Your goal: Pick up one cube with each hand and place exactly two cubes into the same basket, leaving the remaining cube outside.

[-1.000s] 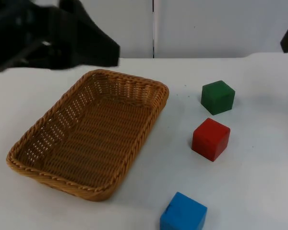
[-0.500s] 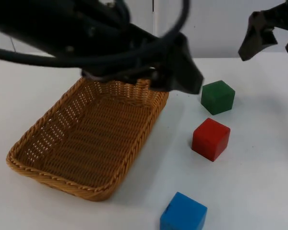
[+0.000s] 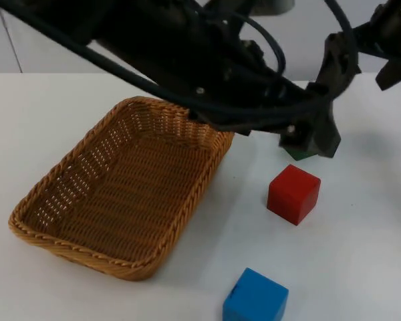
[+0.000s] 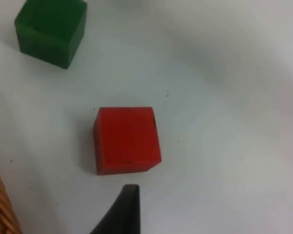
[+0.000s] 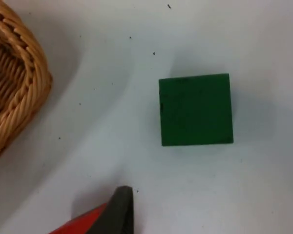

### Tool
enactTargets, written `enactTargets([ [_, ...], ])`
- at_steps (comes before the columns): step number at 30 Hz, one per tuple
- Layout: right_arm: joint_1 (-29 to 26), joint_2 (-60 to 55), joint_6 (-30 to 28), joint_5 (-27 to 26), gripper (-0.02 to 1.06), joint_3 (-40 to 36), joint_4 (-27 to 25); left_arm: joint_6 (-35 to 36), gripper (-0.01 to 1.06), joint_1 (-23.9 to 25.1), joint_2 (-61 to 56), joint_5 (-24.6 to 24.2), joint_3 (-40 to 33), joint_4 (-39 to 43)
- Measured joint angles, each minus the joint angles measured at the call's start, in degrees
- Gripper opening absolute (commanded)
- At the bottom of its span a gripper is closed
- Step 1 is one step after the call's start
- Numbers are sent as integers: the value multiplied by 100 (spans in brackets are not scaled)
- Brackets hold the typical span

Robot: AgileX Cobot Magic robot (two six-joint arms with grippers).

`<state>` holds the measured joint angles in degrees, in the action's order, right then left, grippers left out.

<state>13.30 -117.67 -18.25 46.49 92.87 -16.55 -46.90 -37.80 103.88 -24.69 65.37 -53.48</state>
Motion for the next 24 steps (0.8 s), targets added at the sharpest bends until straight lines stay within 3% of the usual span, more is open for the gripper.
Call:
enactTargets([
  [15,92,-341,0,-628,105,92,259,1349,102,-294,1056,12,1036,1628],
  [24,621,-602,0,-1338,105,106,808,3067,102,-663,1733,0,1659,3569],
])
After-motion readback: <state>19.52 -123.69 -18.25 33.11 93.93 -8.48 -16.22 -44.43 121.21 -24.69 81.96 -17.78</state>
